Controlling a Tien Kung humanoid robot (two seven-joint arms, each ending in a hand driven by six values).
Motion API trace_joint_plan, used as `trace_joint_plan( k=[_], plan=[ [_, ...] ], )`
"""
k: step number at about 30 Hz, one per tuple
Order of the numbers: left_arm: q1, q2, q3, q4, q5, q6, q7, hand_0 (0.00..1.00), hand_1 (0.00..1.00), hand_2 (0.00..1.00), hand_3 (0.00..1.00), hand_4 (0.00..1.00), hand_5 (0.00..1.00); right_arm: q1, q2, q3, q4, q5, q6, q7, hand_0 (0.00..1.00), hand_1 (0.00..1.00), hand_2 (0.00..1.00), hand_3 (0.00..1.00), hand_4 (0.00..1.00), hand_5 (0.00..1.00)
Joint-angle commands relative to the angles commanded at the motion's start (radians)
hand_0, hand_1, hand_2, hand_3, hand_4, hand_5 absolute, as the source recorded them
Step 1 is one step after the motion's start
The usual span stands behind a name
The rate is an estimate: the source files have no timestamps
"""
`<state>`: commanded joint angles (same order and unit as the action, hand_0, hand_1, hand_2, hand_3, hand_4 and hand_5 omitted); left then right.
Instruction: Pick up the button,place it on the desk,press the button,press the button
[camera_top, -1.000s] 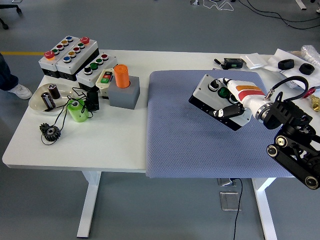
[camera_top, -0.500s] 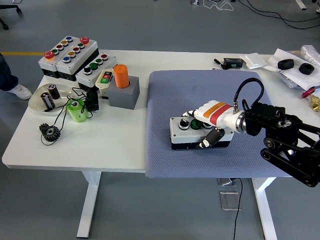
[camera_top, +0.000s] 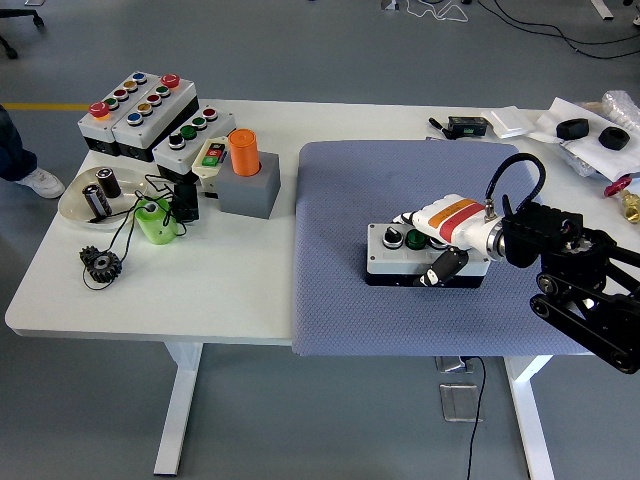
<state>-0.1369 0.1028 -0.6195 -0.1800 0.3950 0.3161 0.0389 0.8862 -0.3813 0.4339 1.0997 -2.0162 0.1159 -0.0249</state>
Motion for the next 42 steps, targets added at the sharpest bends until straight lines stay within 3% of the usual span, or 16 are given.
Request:
trace_joint_plan(
  k=[3, 4, 9, 10, 15, 16, 17, 21, 27, 29, 33, 34, 39, 40, 42],
  plan=[
    [0.001, -0.001, -0.01, 0.0, 0.012, 0.001, 0.003, 0.644, 0.702, 0.701, 0.499, 0.315, 0.998, -0.014, -0.007, 0.008, -0.003, -0.007, 0.023, -0.002, 0.289, 0.198, 0.331, 0.608, 0.661, 0.562],
    [0.002, -0.001, -0.009, 0.0, 0.011, 0.001, 0.002, 0.644, 0.702, 0.701, 0.499, 0.315, 0.998, -0.02, -0.01, 0.012, -0.006, -0.006, 0.028, -0.001, 0.895, 0.766, 0.798, 0.884, 0.697, 0.503],
    [0.005, -0.002, -0.015, 0.0, 0.019, 0.0, 0.003, 0.644, 0.702, 0.701, 0.499, 0.315, 0.998, -0.045, -0.02, 0.04, -0.005, 0.005, 0.017, 0.011, 0.895, 0.766, 0.798, 0.884, 0.697, 0.503],
    [0.005, -0.001, -0.016, 0.0, 0.021, 0.0, 0.004, 0.644, 0.701, 0.701, 0.499, 0.314, 0.998, -0.048, -0.022, 0.045, -0.004, 0.006, 0.008, 0.02, 0.969, 0.869, 0.917, 0.998, 0.843, 0.383],
    [0.006, -0.001, -0.02, 0.0, 0.026, -0.001, 0.005, 0.644, 0.701, 0.701, 0.499, 0.314, 0.998, -0.066, -0.039, 0.053, 0.013, 0.034, -0.064, 0.097, 0.969, 0.869, 0.917, 0.998, 0.843, 0.383],
    [0.006, -0.001, -0.02, 0.0, 0.026, -0.001, 0.005, 0.644, 0.701, 0.7, 0.499, 0.314, 0.998, -0.068, -0.042, 0.053, 0.017, 0.04, -0.071, 0.104, 0.998, 0.929, 0.972, 0.998, 0.885, 0.303],
    [0.006, -0.001, -0.021, 0.0, 0.026, -0.001, 0.005, 0.644, 0.701, 0.7, 0.499, 0.314, 0.998, -0.071, -0.046, 0.053, 0.023, 0.052, -0.078, 0.113, 0.998, 0.929, 0.972, 0.998, 0.885, 0.303],
    [0.006, -0.002, -0.02, 0.0, 0.024, -0.001, 0.005, 0.644, 0.701, 0.7, 0.499, 0.314, 0.998, -0.084, -0.059, 0.07, 0.047, 0.081, -0.079, 0.115, 0.998, 0.929, 0.972, 0.998, 0.885, 0.303],
    [0.006, -0.001, -0.02, 0.0, 0.027, -0.002, 0.005, 0.644, 0.701, 0.701, 0.499, 0.312, 0.998, -0.113, -0.079, 0.124, 0.103, 0.129, -0.041, 0.096, 0.998, 0.938, 0.993, 0.998, 0.898, 0.278],
    [0.007, -0.001, -0.019, 0.0, 0.025, -0.001, 0.004, 0.644, 0.701, 0.701, 0.499, 0.311, 0.998, -0.138, -0.099, 0.162, 0.14, 0.156, -0.043, 0.095, 0.998, 0.929, 0.988, 0.998, 0.901, 0.292],
    [0.008, -0.001, -0.021, 0.0, 0.026, -0.001, 0.003, 0.644, 0.701, 0.701, 0.499, 0.311, 0.998, -0.204, -0.154, 0.271, 0.238, 0.223, -0.101, 0.07, 0.998, 0.929, 0.988, 0.998, 0.901, 0.292],
    [0.007, 0.0, -0.026, 0.0, 0.033, -0.001, 0.004, 0.643, 0.701, 0.701, 0.499, 0.311, 0.998, -0.222, -0.172, 0.299, 0.265, 0.241, -0.123, 0.059, 0.886, 0.766, 0.812, 0.975, 0.877, 0.29],
    [0.002, 0.003, -0.039, 0.0, 0.048, -0.001, 0.007, 0.643, 0.701, 0.701, 0.499, 0.311, 0.998, -0.296, -0.258, 0.409, 0.386, 0.296, -0.211, 0.014, 0.886, 0.766, 0.812, 0.975, 0.877, 0.29],
    [0.001, 0.003, -0.04, 0.0, 0.048, -0.001, 0.006, 0.643, 0.701, 0.701, 0.499, 0.312, 0.998, -0.31, -0.275, 0.418, 0.405, 0.319, -0.228, 0.004, 0.368, 0.16, 0.296, 0.813, 0.726, 0.374],
    [-0.002, 0.003, -0.037, 0.0, 0.043, -0.001, 0.006, 0.643, 0.701, 0.701, 0.499, 0.312, 0.998, -0.336, -0.307, 0.423, 0.438, 0.374, -0.264, -0.018, 0.368, 0.16, 0.296, 0.813, 0.726, 0.374]
  ],
)
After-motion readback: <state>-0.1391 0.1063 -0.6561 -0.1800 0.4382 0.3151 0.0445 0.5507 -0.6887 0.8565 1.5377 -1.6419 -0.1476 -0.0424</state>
